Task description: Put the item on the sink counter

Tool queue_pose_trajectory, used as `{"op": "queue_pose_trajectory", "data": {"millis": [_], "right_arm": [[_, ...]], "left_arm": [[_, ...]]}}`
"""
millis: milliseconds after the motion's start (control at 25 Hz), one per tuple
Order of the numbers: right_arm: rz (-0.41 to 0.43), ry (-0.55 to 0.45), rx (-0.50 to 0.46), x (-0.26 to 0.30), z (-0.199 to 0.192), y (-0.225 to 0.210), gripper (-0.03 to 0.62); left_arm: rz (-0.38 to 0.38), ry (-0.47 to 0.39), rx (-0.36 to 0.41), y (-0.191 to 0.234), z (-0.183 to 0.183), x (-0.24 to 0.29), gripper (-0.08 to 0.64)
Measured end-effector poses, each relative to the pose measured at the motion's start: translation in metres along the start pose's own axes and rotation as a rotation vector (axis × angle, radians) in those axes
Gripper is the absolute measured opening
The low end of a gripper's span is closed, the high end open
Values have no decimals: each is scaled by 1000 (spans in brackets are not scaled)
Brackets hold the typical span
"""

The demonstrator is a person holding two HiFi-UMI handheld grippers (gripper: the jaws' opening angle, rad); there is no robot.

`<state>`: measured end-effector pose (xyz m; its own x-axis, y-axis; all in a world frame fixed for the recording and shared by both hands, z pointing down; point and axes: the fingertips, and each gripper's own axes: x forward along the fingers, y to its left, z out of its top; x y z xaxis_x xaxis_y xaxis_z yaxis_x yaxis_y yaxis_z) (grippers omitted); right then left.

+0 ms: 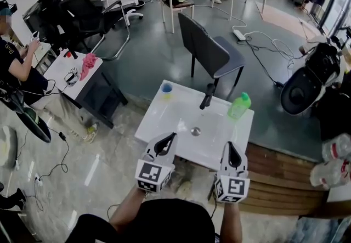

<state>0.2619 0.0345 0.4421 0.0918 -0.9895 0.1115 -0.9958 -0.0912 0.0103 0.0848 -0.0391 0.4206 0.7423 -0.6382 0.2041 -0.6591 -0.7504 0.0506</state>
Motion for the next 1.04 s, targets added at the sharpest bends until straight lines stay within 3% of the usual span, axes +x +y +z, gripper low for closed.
{"op": "queue_pose_trajectory", "data": {"millis": [1040], "right_arm": [[-3,13,-2,10,-1,1,0]], "left_arm": [[-1,1,-12,9,-1,7,2]]}}
